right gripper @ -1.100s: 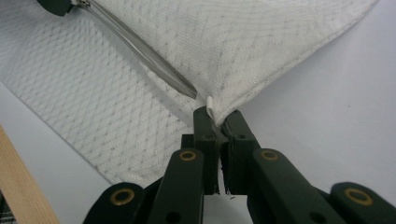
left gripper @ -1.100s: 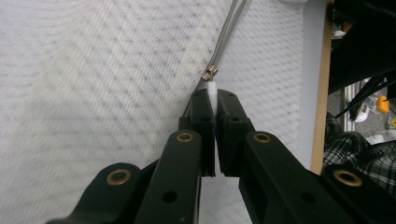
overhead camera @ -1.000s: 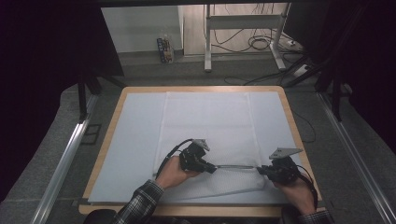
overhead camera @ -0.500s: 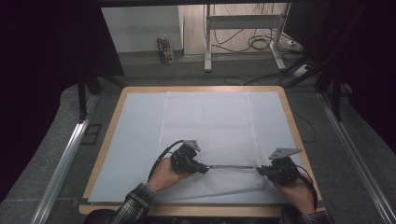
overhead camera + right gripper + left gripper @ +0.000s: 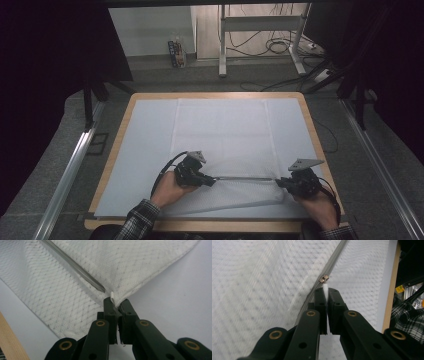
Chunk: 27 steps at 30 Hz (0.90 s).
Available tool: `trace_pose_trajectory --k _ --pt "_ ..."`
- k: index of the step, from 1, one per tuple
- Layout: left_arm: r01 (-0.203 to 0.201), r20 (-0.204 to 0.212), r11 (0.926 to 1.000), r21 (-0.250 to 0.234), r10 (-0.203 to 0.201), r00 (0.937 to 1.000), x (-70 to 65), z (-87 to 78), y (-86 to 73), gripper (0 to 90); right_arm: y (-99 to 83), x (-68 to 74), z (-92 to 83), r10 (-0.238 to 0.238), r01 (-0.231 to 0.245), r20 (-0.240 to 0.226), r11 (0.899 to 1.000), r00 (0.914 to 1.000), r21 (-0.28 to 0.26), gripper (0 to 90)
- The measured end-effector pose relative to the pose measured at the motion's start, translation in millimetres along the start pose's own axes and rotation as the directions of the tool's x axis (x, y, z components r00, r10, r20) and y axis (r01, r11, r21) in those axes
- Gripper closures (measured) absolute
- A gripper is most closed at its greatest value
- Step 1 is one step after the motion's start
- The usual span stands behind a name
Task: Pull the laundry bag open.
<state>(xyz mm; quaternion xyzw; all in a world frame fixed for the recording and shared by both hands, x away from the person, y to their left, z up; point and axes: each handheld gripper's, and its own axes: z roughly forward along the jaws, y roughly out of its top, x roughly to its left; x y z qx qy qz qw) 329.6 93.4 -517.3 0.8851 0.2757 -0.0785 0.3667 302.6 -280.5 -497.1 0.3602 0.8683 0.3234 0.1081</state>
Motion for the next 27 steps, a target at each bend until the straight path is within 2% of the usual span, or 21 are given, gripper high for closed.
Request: trace_pose_trajectory --k 6,27 --pt "0.012 -0.002 0.9999 -0.006 -0.012 0.9999 2.3 -5.7 -6.0 87.5 -0.3 -0.3 -0.4 0.003 -0.003 -0.002 1.0 1.0 -0.001 85.0" --pt "0.034 -0.052 0.9993 -0.013 -0.034 0.998 4.0 -24.5 -30.0 87.5 -0.6 0.5 -1.0 -0.006 0.006 0.006 1.0 1.0 -0.002 84.9"
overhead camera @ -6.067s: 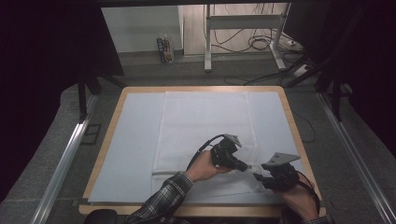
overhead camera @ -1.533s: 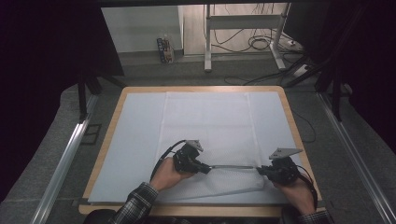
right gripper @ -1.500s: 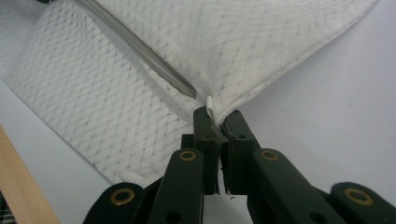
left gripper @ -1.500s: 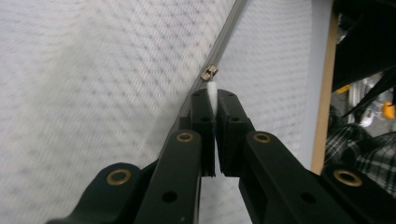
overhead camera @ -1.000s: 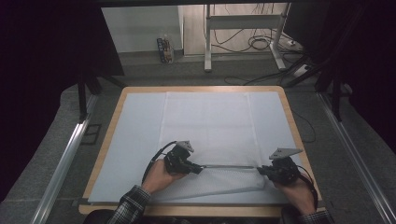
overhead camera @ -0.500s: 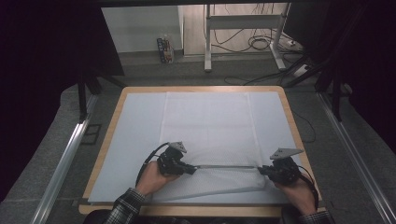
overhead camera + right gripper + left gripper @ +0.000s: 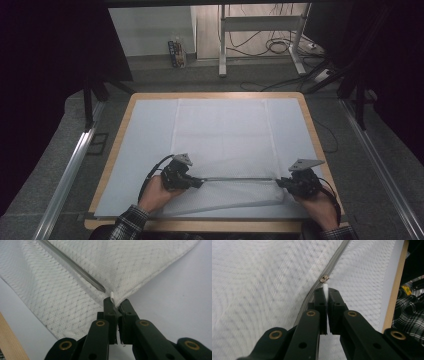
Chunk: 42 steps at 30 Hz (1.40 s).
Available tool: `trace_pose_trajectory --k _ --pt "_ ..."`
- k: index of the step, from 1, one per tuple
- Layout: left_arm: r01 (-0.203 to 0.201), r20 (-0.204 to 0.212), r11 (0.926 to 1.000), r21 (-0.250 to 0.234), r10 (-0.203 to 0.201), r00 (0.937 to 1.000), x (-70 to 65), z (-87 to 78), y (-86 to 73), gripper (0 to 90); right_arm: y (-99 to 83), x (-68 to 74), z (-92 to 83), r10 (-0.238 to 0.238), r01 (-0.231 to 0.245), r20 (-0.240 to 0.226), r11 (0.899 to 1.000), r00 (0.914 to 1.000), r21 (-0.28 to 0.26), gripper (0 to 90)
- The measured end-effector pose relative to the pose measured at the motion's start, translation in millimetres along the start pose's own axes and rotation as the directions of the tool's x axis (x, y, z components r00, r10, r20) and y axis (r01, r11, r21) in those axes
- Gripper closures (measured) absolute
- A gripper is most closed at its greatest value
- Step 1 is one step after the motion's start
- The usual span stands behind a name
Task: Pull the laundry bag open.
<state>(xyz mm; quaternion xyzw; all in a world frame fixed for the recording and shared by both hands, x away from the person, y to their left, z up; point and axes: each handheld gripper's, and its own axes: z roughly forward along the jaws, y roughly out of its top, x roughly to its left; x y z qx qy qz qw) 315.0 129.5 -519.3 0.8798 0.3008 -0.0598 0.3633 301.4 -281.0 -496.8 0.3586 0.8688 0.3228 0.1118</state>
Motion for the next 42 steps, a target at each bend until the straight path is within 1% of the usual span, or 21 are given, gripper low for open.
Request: trace_pose_trajectory --k 9,12,13,15,17,19,23,26,34,42 --pt "0.032 -0.016 0.9994 -0.016 -0.032 0.9994 3.5 -12.4 -14.8 87.5 -0.4 0.0 -0.4 0.002 -0.002 -0.002 1.0 1.0 0.001 84.9" --pt "0.037 -0.009 0.9991 -0.021 -0.037 0.9993 3.6 -14.6 -17.3 87.5 -0.3 0.2 -0.2 0.001 -0.001 -0.006 1.0 1.0 0.0 84.9" --pt "0.034 -0.019 0.9993 -0.017 -0.035 0.9992 3.2 -15.2 -17.7 87.5 -0.2 0.5 -0.1 0.0 0.0 -0.006 1.0 1.0 0.001 84.9" --pt "0.038 -0.02 0.9992 -0.017 -0.038 0.9991 3.6 -16.1 -19.2 87.5 -0.4 0.4 -0.2 -0.001 0.001 -0.008 1.0 1.0 0.002 84.9" --pt "0.04 -0.034 0.9991 -0.01 -0.04 0.9986 4.2 -17.1 -20.9 87.5 -0.4 0.6 -0.3 -0.004 0.004 0.001 1.0 1.0 0.002 84.9" --pt "0.048 -0.034 0.9988 -0.011 -0.048 0.9982 5.6 -18.9 -23.5 87.5 -0.4 0.6 -0.4 -0.005 0.005 0.002 1.0 1.0 0.002 84.9" --pt "0.058 -0.05 0.9982 -0.014 -0.059 0.997 6.5 -23.8 -28.8 87.5 -0.6 0.3 -0.3 -0.003 0.003 0.002 1.0 1.0 0.003 84.9" --pt "0.07 -0.072 0.9975 -0.013 -0.071 0.9949 8.2 -28.6 -34.6 87.5 -1.0 -0.1 -0.5 -0.001 0.001 0.005 1.0 1.0 0.004 84.9" --pt "0.104 -0.088 0.9938 -0.04 -0.107 0.9903 11.8 -42.2 -48.0 87.5 -1.5 -0.7 -0.9 0.001 -0.001 0.007 1.0 1.0 0.005 84.9" --pt "0.129 -0.108 0.9904 -0.049 -0.134 0.9851 12.8 -50.9 -59.7 87.5 -1.6 -0.3 -1.2 0.001 -0.001 0.009 1.0 1.0 0.007 84.9"
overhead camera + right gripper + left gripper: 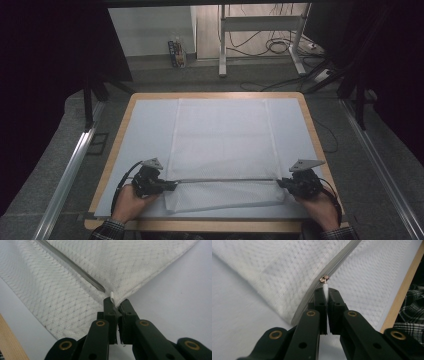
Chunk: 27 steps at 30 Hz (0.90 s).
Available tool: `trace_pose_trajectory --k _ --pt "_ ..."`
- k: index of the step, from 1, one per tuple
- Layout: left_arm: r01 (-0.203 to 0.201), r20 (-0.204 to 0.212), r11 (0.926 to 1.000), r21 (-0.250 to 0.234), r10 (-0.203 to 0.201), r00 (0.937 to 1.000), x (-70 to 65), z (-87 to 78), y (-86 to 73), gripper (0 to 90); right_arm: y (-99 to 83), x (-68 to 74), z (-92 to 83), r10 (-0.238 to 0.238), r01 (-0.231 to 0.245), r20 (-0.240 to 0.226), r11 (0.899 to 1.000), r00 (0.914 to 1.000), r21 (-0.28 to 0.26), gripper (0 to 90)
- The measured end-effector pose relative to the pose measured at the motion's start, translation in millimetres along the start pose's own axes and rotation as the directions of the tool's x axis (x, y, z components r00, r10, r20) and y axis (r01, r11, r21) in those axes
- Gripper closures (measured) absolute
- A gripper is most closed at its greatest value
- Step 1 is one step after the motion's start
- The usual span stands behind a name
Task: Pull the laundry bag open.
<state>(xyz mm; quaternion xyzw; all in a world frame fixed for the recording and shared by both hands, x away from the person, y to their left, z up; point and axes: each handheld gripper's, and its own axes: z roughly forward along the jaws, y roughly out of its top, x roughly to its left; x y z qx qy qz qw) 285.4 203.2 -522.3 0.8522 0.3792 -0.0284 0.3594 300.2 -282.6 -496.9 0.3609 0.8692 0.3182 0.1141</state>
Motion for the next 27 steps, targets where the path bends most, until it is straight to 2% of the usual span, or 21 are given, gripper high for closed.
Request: trace_pose_trajectory --k 3,5,11,18,19,25,27 --pt "0.012 0.008 0.9999 -0.005 -0.012 0.9999 1.6 -3.4 -4.5 87.5 -0.2 -0.4 0.1 -0.001 0.001 -0.002 1.0 1.0 0.0 84.9" --pt "0.012 -0.006 0.9999 0.003 -0.012 0.9999 1.5 -4.8 -6.5 87.5 0.0 0.3 0.2 -0.004 0.004 -0.003 1.0 1.0 0.001 84.9" --pt "0.026 -0.011 0.9996 -0.004 -0.026 0.9996 3.0 -10.0 -12.9 87.5 0.0 0.7 0.3 -0.004 0.004 -0.008 1.0 1.0 0.002 85.0" --pt "0.032 -0.048 0.9994 0.013 -0.031 0.9983 4.8 -16.0 -19.5 87.5 -0.3 1.9 0.4 -0.007 0.007 0.004 1.0 1.0 0.011 85.1" --pt "0.045 -0.045 0.999 0.004 -0.045 0.998 5.3 -17.1 -21.0 87.5 -0.4 1.8 0.5 -0.005 0.005 0.001 1.0 1.0 0.011 85.1" --pt "0.066 -0.069 0.9978 0.005 -0.065 0.9955 8.8 -23.3 -28.1 87.6 -1.4 1.6 0.8 -0.001 0.001 0.0 1.0 1.0 0.017 85.1" --pt "0.074 -0.058 0.9973 0.002 -0.074 0.9956 10.0 -24.7 -30.0 87.6 -1.7 1.6 1.0 0.001 -0.001 -0.004 1.0 1.0 0.018 85.1"
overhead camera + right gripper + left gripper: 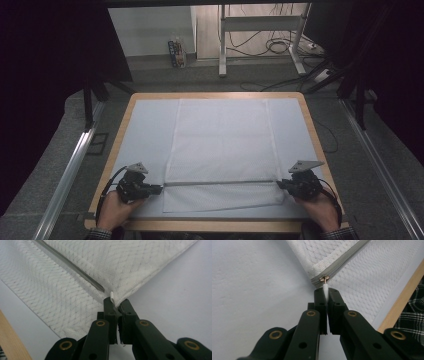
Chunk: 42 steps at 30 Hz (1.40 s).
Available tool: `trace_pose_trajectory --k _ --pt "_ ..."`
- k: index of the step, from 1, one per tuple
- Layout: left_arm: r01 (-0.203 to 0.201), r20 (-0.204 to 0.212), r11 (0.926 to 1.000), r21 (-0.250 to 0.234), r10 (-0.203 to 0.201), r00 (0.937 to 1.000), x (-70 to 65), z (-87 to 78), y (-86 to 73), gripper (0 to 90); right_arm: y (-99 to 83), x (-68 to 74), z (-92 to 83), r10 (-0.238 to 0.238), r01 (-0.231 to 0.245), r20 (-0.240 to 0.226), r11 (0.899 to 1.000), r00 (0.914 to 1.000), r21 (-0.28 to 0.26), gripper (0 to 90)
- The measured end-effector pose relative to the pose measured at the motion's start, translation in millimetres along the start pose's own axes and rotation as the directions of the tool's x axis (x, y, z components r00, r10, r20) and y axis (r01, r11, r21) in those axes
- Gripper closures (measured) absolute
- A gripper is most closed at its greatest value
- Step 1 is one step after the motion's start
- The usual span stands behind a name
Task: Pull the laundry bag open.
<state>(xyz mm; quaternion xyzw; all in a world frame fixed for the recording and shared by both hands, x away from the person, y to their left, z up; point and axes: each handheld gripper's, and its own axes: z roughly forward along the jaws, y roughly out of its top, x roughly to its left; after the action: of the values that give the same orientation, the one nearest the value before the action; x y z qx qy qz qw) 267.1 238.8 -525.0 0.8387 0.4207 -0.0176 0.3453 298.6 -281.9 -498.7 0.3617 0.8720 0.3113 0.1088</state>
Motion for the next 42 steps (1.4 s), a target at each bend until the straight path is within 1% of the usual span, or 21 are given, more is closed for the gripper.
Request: trace_pose_trajectory --k 1,2,4,6,8,10,11,14,17,18,20,21,23,25,26,29,32,35,37,39,42 --pt "0.004 -0.014 1.0 0.006 -0.004 0.9999 0.2 -0.3 -0.5 87.6 0.0 0.0 0.2 0.002 -0.002 -0.004 1.0 1.0 0.001 85.1" --pt "0.008 -0.028 0.9999 0.014 -0.007 0.9996 1.1 -1.1 -1.4 87.6 0.1 0.4 0.2 -0.004 0.003 0.007 1.0 1.0 0.008 85.1" --pt "0.026 -0.011 0.9997 0.006 -0.026 0.9996 4.3 -3.3 -3.2 87.6 -0.5 -0.5 0.2 0.006 -0.006 -0.012 1.0 0.9999 0.006 85.1" --pt "0.021 -0.033 0.9995 0.025 -0.02 0.9992 2.7 -3.9 -2.6 87.6 -0.5 1.0 0.6 -0.001 0.002 -0.02 1.0 0.9998 0.007 85.1" --pt "0.024 -0.037 0.9986 0.048 -0.022 0.9991 1.7 -3.8 -1.8 87.5 -0.4 4.4 1.5 -0.014 0.015 -0.022 1.0 0.9997 0.022 84.9" --pt "0.024 -0.041 0.9983 0.053 -0.022 0.9989 -0.4 -3.9 -0.9 87.3 -1.7 5.6 2.1 -0.025 0.026 -0.028 0.999 0.9993 0.028 84.2" --pt "0.017 -0.05 0.9979 0.063 -0.014 0.9986 -1.8 -3.4 -0.1 87.3 -2.0 5.8 1.9 -0.027 0.028 -0.029 0.999 0.9992 0.029 83.4" --pt "-0.003 -0.072 0.9976 0.069 0.008 0.9974 -5.1 -0.5 1.1 86.7 -1.9 7.0 1.7 -0.038 0.039 -0.023 0.999 0.999 0.031 78.4" --pt "-0.028 -0.089 0.9976 0.063 0.033 0.9955 -7.9 1.4 1.9 85.6 -1.9 7.6 1.4 -0.047 0.048 -0.012 0.999 0.9988 0.025 68.9" --pt "-0.036 -0.098 0.998 0.052 0.041 0.9943 -9.0 1.5 2.2 84.7 -1.7 7.6 1.5 -0.051 0.051 -0.007 0.998 0.9987 0.024 65.8" --pt "-0.045 -0.098 0.9981 0.041 0.049 0.994 -10.5 2.0 3.3 79.9 -1.3 7.5 1.5 -0.054 0.054 -0.005 0.998 0.9985 0.012 59.2" --pt "-0.057 -0.106 0.9975 0.041 0.061 0.9924 -11.3 2.4 3.7 77.3 -1.0 7.6 1.7 -0.055 0.055 -0.004 0.998 0.9985 0.009 56.1" --pt "-0.077 -0.133 0.9968 0.022 0.079 0.988 -13.9 4.6 3.9 68.5 -0.5 7.9 2.5 -0.06 0.059 0.013 0.998 0.9981 0.01 48.7" --pt "-0.095 -0.155 0.9951 0.027 0.098 0.9831 -14.8 6.3 4.7 60.7 0.0 7.5 3.6 -0.064 0.064 0.015 0.998 0.9978 0.005 42.1" --pt "-0.094 -0.165 0.9954 0.019 0.096 0.9816 -16.0 7.9 4.7 57.0 0.5 7.9 4.2 -0.065 0.065 0.023 0.998 0.9976 0.001 38.7" --pt "-0.118 -0.198 0.9928 0.022 0.12 0.9728 -17.9 10.7 5.2 45.7 1.7 8.5 4.5 -0.076 0.077 0.033 0.997 0.9966 -0.014 30.8" --pt "-0.132 -0.216 0.9912 0.006 0.13 0.9676 -19.8 12.0 5.8 33.8 2.8 9.3 4.2 -0.083 0.084 0.046 0.996 0.9955 -0.031 22.1" --pt "-0.137 -0.223 0.9904 -0.019 0.129 0.9663 -21.9 11.4 6.1 23.1 3.8 9.0 2.9 -0.075 0.076 0.034 0.996 0.9966 -0.048 16.1" --pt "-0.136 -0.221 0.99 -0.037 0.125 0.9672 -23.8 10.1 5.5 17.7 3.8 9.4 2.6 -0.075 0.077 0.045 0.995 0.9962 -0.061 10.4" --pt "-0.137 -0.219 0.989 -0.055 0.122 0.9681 -26.1 9.0 4.4 11.4 3.8 10.3 1.6 -0.085 0.089 0.057 0.994 0.9948 -0.067 8.1" --pt "-0.133 -0.231 0.9888 -0.068 0.114 0.9664 -30.1 7.3 2.4 6.3 4.8 11.8 -1.5 -0.092 0.097 0.057 0.991 0.9941 -0.088 6.0"
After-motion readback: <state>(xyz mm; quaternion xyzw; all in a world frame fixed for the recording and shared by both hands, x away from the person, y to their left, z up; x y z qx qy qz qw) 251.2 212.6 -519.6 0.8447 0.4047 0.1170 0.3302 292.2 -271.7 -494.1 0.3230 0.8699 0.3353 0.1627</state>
